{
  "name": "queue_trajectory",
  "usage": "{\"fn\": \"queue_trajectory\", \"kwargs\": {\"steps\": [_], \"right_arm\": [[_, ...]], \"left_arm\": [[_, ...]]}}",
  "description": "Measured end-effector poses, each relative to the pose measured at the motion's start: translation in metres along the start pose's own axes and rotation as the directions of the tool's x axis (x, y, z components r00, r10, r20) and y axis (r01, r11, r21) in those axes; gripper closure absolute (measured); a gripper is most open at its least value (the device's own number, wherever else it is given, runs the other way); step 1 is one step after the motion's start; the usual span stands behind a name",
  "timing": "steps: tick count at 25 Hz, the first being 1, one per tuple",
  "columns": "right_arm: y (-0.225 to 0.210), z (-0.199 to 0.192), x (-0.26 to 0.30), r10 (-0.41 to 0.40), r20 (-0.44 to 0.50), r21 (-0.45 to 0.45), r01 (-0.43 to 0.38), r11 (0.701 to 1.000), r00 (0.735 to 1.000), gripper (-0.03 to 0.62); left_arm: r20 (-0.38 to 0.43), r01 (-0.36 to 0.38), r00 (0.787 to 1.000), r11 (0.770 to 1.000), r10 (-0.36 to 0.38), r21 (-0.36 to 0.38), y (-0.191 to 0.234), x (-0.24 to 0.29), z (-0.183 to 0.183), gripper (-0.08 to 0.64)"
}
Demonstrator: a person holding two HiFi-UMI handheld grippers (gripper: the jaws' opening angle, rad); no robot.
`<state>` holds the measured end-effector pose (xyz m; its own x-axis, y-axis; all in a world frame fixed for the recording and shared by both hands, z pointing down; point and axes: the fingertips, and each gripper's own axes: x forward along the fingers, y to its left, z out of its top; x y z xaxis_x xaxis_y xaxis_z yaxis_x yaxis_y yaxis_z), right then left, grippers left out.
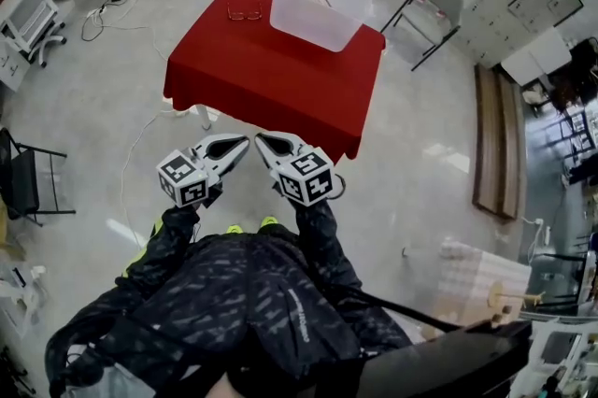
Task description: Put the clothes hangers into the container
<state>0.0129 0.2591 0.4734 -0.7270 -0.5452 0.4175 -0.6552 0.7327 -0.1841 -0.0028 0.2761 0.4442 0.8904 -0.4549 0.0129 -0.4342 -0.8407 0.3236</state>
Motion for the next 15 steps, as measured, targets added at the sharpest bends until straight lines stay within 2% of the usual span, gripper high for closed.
{"fn": "queue_trajectory", "kwargs": {"steps": [10, 15], "right_arm": [[0.011, -0.008, -0.012, 0.038, 0.001, 0.005, -0.038, 0.999, 0.999, 0.575], [0.011, -0.02, -0.018, 0.053, -0.023, 0.006, -0.053, 0.999, 0.998, 0.575]], "left_arm": [[0.006, -0.035, 0.999, 0.999, 0.035, 0.012, -0.012, -0.004, 0.007, 0.548], [0.018, -0.042, 0.999, 0.999, 0.042, -0.006, -0.019, 0.0, 0.001, 0.548]]}}
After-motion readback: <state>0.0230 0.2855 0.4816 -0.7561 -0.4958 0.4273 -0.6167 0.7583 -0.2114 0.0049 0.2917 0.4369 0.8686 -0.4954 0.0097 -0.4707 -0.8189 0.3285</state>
